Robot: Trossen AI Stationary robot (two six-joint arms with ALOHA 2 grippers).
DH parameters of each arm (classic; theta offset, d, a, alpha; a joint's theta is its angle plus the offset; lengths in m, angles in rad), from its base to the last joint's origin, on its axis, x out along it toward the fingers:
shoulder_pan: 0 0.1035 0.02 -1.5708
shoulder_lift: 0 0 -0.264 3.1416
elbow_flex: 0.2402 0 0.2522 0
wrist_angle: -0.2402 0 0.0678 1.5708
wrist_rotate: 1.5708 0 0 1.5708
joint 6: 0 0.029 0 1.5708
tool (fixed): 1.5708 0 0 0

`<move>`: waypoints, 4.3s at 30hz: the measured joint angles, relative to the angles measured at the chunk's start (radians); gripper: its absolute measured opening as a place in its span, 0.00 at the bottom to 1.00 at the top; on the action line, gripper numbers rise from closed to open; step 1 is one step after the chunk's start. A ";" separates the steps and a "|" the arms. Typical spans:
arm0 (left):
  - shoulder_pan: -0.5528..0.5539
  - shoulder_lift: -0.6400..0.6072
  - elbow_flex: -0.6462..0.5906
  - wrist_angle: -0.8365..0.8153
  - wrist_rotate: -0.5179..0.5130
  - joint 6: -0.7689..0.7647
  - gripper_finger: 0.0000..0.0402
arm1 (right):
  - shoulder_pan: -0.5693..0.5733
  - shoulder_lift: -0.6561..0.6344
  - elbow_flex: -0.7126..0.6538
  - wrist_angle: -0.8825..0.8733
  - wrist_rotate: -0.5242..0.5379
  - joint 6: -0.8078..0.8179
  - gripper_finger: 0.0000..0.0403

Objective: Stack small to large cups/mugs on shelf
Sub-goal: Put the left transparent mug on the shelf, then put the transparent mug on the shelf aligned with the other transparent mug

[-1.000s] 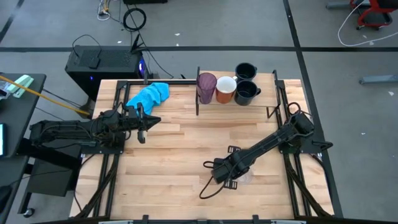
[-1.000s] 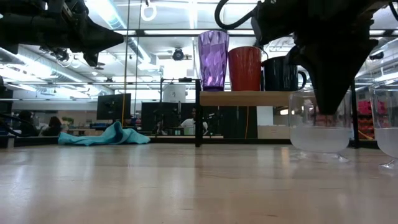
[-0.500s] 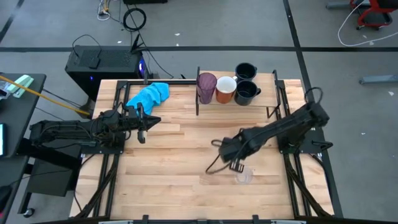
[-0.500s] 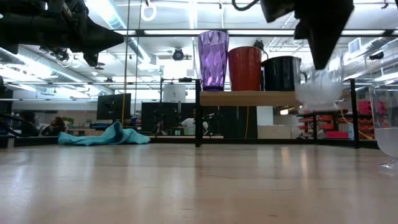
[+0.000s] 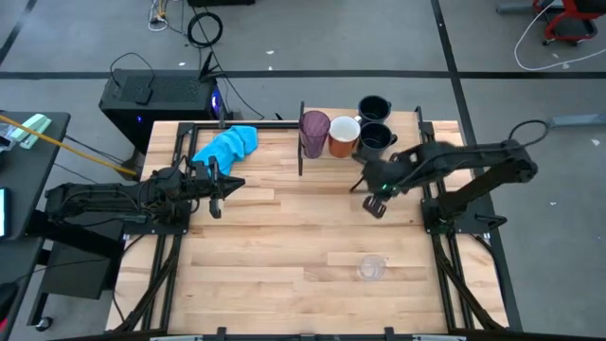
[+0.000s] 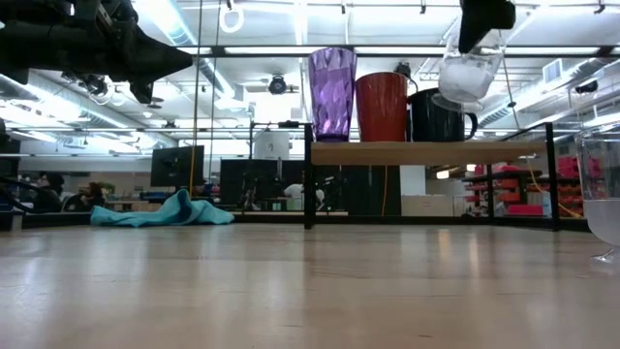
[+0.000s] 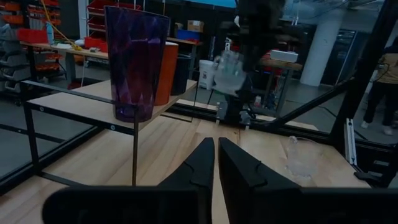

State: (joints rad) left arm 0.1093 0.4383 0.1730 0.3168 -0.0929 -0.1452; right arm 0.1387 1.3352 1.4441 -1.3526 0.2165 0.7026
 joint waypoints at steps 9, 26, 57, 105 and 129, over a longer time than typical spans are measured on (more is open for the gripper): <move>0.000 0.000 0.000 0.001 0.000 0.000 0.10 | -0.106 -0.150 0.000 0.111 0.027 -0.076 0.02; 0.000 0.000 0.000 0.021 0.000 0.057 0.09 | -0.271 -0.187 0.193 0.061 0.152 -0.333 0.02; 0.000 0.000 0.000 0.023 0.000 -0.008 0.09 | -1.055 0.086 0.371 -0.217 -0.060 -0.888 0.02; 0.000 0.000 0.000 0.030 0.000 -0.028 0.07 | -1.144 0.137 0.122 -0.087 -0.259 -1.038 0.05; 0.000 0.000 0.000 0.030 0.000 -0.028 0.08 | -1.144 0.132 0.181 -0.134 -0.221 -1.088 0.29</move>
State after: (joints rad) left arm 0.1090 0.4385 0.1730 0.3466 -0.0929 -0.1730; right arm -1.0050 1.4673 1.6248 -1.4869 -0.0049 -0.3852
